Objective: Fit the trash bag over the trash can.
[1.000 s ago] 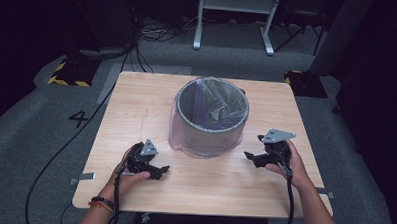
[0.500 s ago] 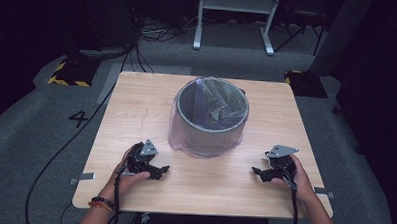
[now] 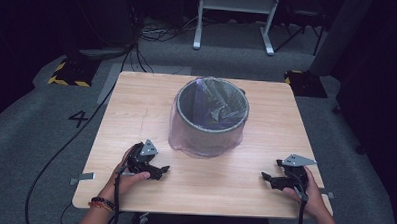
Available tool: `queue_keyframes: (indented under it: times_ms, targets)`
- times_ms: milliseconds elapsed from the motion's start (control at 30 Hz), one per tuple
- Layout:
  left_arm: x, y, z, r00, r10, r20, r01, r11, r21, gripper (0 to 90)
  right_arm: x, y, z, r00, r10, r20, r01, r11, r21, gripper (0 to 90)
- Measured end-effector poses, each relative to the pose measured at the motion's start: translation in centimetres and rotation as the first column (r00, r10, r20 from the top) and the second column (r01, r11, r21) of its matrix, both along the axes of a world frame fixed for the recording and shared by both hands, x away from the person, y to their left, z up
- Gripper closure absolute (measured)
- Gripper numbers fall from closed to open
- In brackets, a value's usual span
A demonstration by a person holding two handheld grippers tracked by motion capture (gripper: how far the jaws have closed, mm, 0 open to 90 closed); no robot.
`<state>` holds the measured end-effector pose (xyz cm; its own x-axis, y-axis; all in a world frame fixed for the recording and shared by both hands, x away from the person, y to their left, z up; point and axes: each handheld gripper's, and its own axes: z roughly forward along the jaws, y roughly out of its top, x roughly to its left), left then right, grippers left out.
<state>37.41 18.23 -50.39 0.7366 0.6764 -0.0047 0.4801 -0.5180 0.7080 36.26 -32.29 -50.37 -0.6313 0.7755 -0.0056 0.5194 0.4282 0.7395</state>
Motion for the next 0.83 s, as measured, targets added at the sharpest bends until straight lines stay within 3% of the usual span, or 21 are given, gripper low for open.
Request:
queue_keyframes:
  times_ms: [833]
  targets:
    - [0.28,-0.36,-0.03,0.9999,-0.011,-0.008,0.011,0.9999,0.004,8.8,0.42,0.09,-0.03,1.0,0.006,-0.005,-0.006,1.0,-0.003,12.1]
